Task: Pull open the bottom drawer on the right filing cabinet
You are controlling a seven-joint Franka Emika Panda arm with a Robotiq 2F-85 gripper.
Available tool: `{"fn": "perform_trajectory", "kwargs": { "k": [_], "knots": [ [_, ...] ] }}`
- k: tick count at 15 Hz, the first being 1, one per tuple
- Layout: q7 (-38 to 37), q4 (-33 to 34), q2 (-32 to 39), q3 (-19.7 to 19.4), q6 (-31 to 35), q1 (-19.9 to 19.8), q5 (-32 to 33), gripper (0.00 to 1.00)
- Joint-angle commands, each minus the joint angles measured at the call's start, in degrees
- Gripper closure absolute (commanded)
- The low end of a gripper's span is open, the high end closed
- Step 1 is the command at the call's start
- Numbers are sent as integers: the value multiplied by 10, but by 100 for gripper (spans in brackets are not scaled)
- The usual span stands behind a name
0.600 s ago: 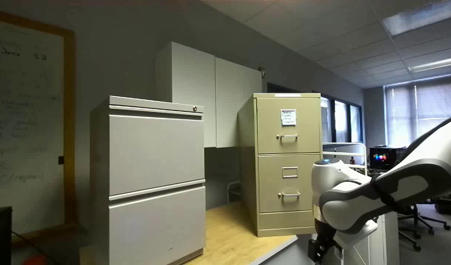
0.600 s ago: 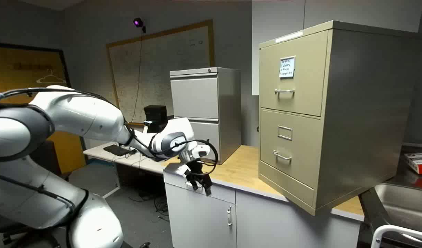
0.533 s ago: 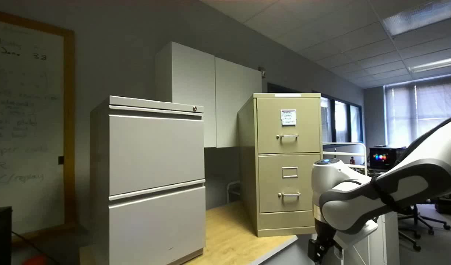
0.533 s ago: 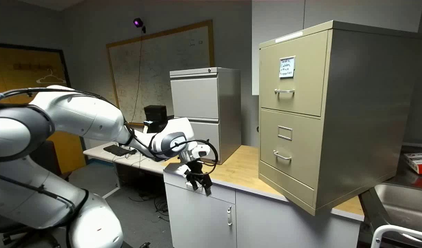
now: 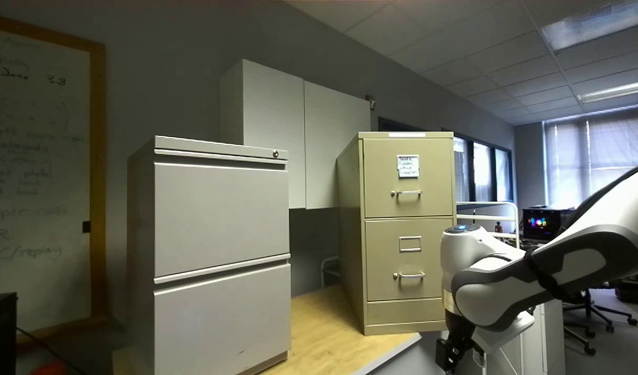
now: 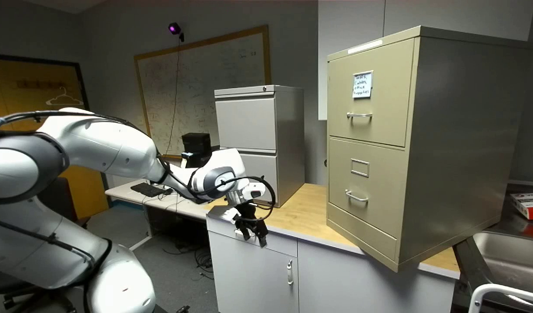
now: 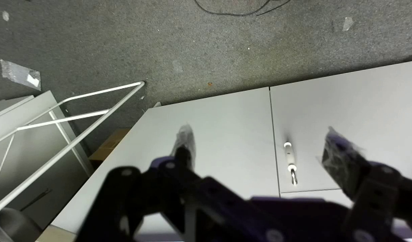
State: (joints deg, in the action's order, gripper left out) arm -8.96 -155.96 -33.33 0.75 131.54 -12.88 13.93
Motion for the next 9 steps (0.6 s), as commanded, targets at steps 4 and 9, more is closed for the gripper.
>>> {"fn": "perform_trajectory", "kwargs": {
  "k": [4,9],
  "knots": [
    [-12,6,7,0,-6,-1,11,0],
    [-43,44,32,-11,50,-26,10,0]
  ]
}}
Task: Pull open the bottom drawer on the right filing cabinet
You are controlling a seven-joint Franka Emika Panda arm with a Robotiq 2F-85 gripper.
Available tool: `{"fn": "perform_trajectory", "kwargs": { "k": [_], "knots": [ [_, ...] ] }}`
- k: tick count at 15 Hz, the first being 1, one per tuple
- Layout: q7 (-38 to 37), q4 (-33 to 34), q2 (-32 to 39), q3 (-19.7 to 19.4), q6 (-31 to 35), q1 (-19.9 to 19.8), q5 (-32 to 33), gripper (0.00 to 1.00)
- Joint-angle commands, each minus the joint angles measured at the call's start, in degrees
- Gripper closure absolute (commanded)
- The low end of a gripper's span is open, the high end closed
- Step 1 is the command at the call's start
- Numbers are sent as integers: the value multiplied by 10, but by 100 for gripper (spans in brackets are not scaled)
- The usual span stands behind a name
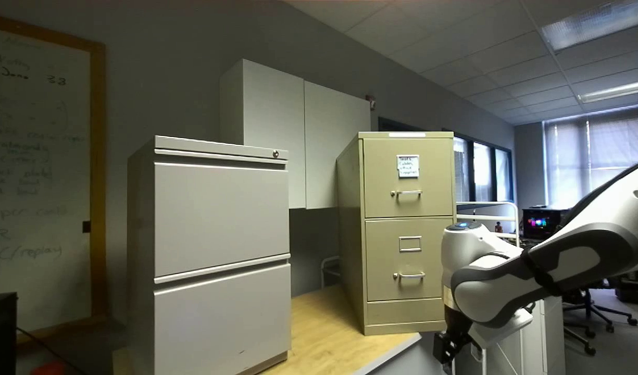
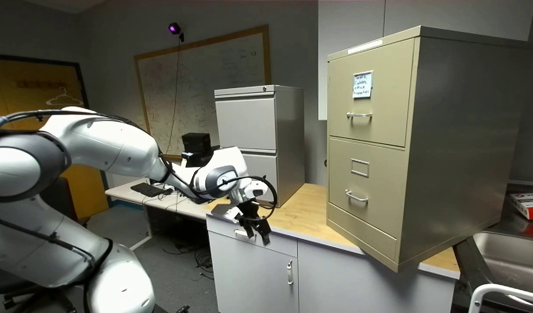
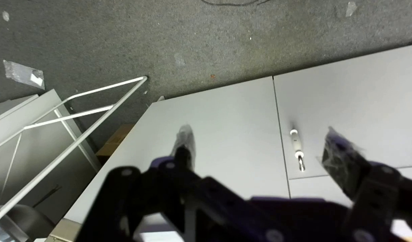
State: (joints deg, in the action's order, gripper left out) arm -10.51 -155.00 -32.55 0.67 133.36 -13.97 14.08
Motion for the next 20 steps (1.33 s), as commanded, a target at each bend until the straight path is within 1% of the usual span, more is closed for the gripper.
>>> {"fn": "perform_trajectory", "kwargs": {
  "k": [1,6,8,11,13,16,19,20],
  "knots": [
    [-31,43,31,-15,49,-19,4,0],
    [-21,117,99,-52,143,-33,-20,0],
    [-11,157,134,-72,168,-30,-38,0],
    [19,222,188,-113,201,-10,-103,0],
    [50,262,218,-141,214,5,-168,0],
    [124,323,261,-186,223,35,-311,0],
    [200,380,298,-220,207,54,-459,0],
    [225,400,312,-226,200,55,-509,0]
  ]
}}
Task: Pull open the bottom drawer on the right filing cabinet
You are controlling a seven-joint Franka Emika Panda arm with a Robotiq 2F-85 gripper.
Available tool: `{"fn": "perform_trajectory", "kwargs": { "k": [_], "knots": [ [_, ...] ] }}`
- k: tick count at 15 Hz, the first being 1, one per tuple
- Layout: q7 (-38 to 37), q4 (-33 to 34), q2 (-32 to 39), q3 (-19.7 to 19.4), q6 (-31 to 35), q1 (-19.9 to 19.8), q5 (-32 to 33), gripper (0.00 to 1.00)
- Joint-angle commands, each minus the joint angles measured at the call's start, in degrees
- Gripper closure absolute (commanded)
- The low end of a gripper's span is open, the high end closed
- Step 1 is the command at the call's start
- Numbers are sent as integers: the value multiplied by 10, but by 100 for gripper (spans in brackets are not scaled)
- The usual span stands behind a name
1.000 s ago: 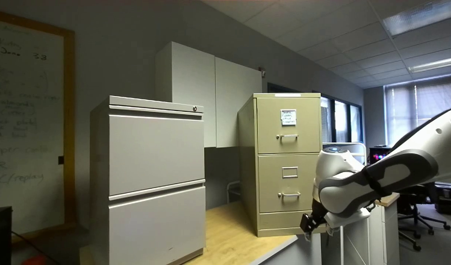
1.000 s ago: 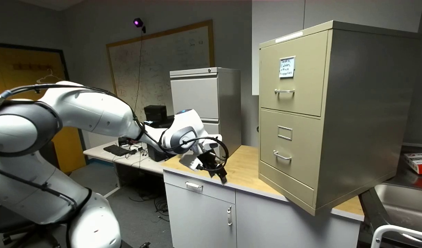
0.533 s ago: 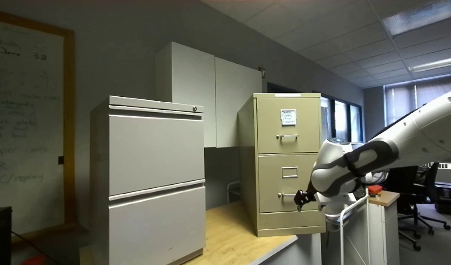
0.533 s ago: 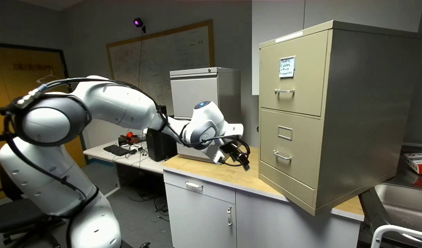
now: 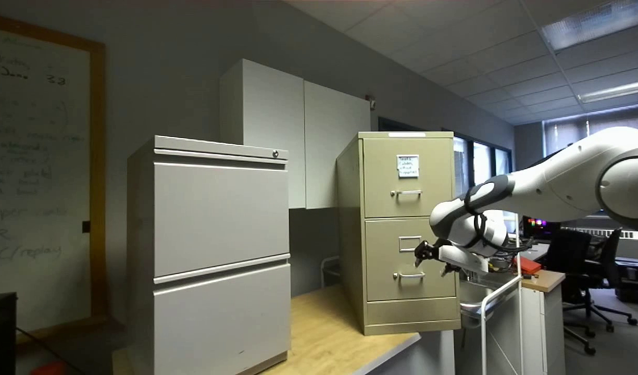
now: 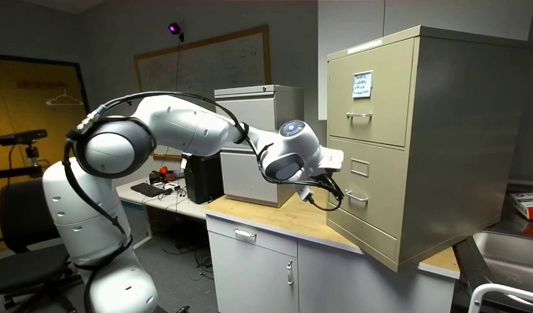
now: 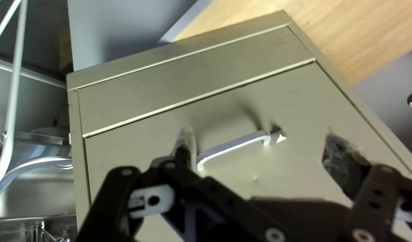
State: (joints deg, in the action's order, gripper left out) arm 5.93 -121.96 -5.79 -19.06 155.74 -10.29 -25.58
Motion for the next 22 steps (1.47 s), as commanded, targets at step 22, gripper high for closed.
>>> {"fn": "perform_trajectory", "kwargs": {
  "k": [22],
  "knots": [
    [91,342,321,35,-222,-149,-322,0]
  ]
}}
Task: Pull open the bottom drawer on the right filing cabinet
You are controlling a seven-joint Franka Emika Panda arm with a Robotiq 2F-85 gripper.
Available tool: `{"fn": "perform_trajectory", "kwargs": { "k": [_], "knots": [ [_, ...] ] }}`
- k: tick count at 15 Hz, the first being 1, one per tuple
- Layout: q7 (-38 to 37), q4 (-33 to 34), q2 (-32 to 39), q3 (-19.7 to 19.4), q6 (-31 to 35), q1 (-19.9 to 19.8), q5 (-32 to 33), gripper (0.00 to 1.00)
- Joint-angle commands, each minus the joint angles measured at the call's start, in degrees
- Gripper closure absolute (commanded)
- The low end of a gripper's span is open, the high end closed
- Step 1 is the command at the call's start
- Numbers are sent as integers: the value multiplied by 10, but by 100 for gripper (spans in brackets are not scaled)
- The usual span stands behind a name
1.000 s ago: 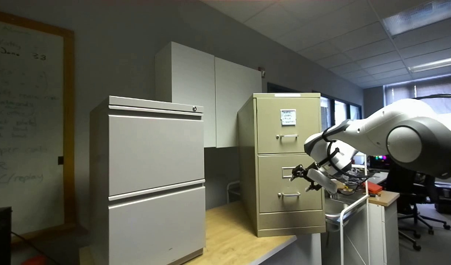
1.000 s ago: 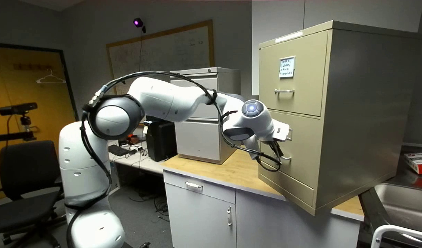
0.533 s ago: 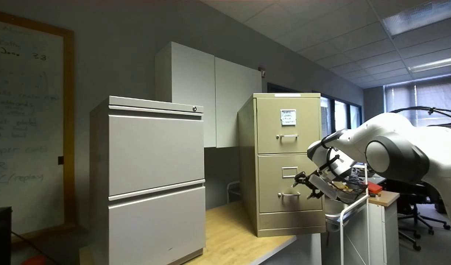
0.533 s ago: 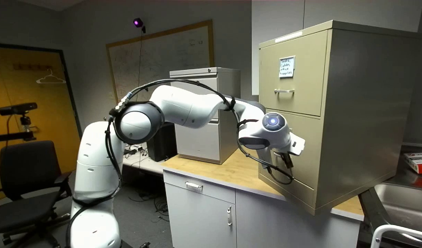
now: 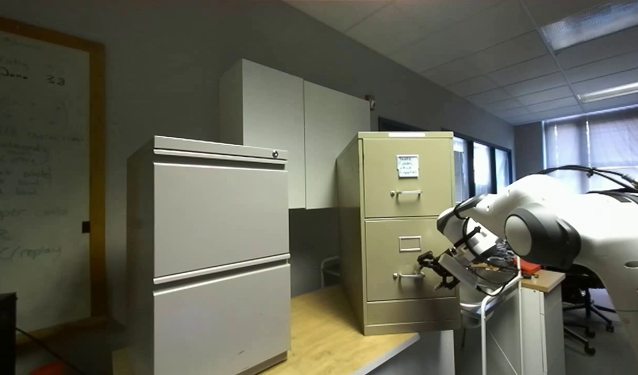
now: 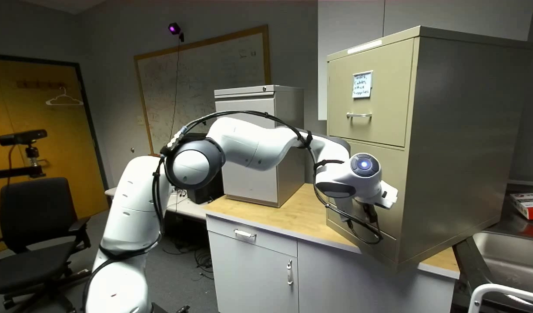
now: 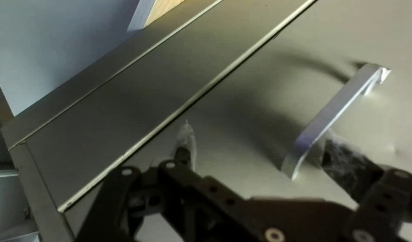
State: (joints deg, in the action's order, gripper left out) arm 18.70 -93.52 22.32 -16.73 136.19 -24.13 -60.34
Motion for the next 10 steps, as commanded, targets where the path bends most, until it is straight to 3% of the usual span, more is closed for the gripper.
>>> {"fn": "perform_trajectory", "kwargs": {
  "k": [1,2,3,4,8,10],
  "knots": [
    [-44,65,46,12,-36,-10,37,0],
    [-53,74,57,12,-46,-9,54,0],
    [-58,82,64,14,-53,-11,67,6],
    [-68,90,73,14,-57,-11,83,27],
    [-85,103,81,14,-73,-19,137,39],
    [-92,95,63,9,-78,-17,164,51]
  ]
}}
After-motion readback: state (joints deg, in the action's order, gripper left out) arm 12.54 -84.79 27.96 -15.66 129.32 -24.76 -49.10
